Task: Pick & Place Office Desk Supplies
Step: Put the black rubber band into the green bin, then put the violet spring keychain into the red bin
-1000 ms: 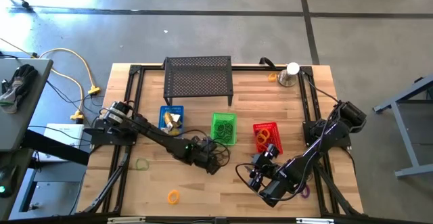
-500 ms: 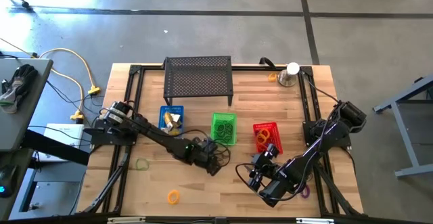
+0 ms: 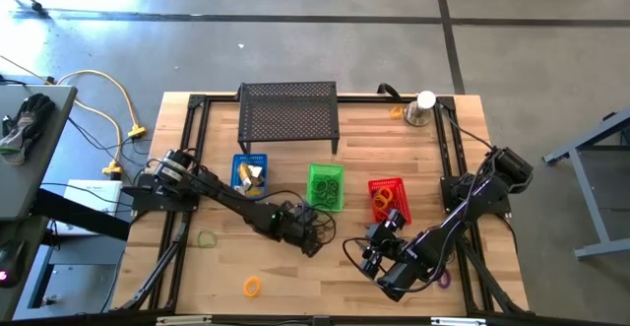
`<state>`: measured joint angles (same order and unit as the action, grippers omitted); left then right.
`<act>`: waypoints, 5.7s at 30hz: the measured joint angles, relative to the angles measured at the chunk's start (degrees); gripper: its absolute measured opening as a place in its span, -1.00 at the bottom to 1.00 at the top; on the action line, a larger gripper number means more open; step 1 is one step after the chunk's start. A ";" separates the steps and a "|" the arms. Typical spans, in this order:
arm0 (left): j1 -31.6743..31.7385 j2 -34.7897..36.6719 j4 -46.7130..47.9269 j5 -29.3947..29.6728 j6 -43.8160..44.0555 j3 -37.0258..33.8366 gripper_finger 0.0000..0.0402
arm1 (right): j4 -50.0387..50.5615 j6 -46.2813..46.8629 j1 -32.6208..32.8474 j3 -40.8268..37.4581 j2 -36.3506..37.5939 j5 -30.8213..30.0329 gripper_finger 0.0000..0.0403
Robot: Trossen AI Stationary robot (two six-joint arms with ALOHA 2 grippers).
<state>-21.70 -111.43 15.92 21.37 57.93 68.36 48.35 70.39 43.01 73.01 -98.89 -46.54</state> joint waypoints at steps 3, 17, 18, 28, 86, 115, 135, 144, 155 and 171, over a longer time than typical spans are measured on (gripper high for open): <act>0.08 0.03 -0.13 -0.02 -0.51 0.00 -0.41 | -0.21 -0.04 0.00 0.00 0.00 0.03 0.07; 0.12 0.25 -1.50 -1.63 -3.81 -0.04 -0.95 | -0.19 -0.69 0.01 0.00 0.00 0.00 0.07; 0.12 0.25 -2.13 -2.44 -4.46 -0.04 -0.97 | -0.19 -0.98 0.00 0.00 0.00 0.02 0.07; -1.50 5.50 -4.87 -6.58 -8.45 -0.09 -0.99 | -0.19 -1.27 0.00 0.00 0.00 0.02 0.07; 19.55 15.61 1.11 -15.35 -15.47 -0.15 -0.62 | -1.68 -1.25 0.12 -0.02 0.00 0.00 0.07; 3.77 20.51 0.18 -26.67 -21.11 -0.09 -0.34 | -5.91 25.49 14.29 -0.02 -0.02 35.95 0.07; -21.20 20.49 -0.82 -7.47 -19.49 -0.11 -0.34 | 10.35 52.53 22.71 0.00 -6.43 54.31 0.07; -25.10 20.49 -3.66 -5.34 -20.17 -0.11 -0.34 | 10.10 51.23 22.58 -4.68 -6.60 52.67 0.07; -25.98 20.47 -4.84 -4.96 -20.35 -0.11 -0.34 | -0.27 51.47 22.57 -13.31 -6.16 53.60 0.07; -25.95 18.45 -4.80 -4.59 -27.19 -0.13 -0.34 | -0.46 49.45 24.98 -13.69 -6.33 48.34 -0.34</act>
<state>-47.66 -92.98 11.13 16.78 30.74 68.23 47.90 119.84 67.99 59.32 -105.22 1.80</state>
